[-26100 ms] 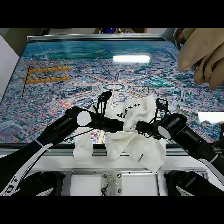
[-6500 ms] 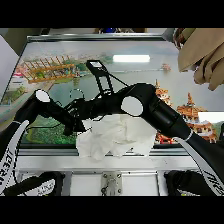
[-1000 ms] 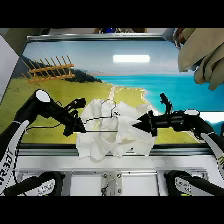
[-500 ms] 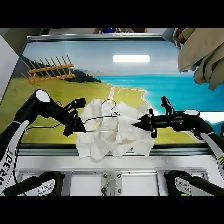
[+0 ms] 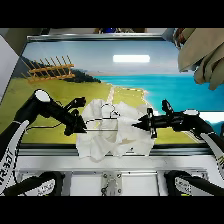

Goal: Fold the clothes and pants, and hang the long-sleeved shirts on hangers.

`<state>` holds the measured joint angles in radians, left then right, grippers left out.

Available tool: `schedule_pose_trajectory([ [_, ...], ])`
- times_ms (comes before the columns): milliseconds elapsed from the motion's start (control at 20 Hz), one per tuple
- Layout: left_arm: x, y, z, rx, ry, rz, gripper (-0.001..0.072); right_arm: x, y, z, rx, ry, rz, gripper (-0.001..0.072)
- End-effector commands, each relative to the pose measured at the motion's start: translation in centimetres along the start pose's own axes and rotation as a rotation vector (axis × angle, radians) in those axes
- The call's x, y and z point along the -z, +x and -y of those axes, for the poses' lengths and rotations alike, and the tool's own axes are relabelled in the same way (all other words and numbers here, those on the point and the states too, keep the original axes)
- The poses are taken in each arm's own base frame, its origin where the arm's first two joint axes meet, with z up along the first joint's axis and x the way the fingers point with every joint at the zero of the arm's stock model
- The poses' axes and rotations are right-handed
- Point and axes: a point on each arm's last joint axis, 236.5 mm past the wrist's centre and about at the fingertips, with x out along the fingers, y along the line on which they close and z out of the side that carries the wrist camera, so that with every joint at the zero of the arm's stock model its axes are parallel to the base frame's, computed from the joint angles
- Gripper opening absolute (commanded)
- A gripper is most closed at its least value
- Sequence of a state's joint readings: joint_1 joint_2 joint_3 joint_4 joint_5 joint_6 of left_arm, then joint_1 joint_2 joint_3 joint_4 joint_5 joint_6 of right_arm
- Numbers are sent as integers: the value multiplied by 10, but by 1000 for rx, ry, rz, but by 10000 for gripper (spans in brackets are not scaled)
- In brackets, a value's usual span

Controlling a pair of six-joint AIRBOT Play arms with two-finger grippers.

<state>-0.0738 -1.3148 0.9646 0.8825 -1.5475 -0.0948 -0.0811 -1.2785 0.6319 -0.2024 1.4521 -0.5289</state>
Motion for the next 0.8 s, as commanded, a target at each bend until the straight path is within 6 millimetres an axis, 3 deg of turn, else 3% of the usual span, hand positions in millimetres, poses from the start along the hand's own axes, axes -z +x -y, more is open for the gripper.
schedule_pose_trajectory([
  [0,3,-1,-11,-49,-107,-10,514,-2,0,-1,-5,-6,10,20],
  [250,-2,-6,-30,-126,-262,15,514,-2,0,-1,-5,16,10,18],
  [600,-59,-72,-60,-300,-389,113,514,-1,-1,3,15,98,0,18],
  [750,-66,-105,-72,-417,-467,103,514,-6,-4,9,59,137,-14,17],
])
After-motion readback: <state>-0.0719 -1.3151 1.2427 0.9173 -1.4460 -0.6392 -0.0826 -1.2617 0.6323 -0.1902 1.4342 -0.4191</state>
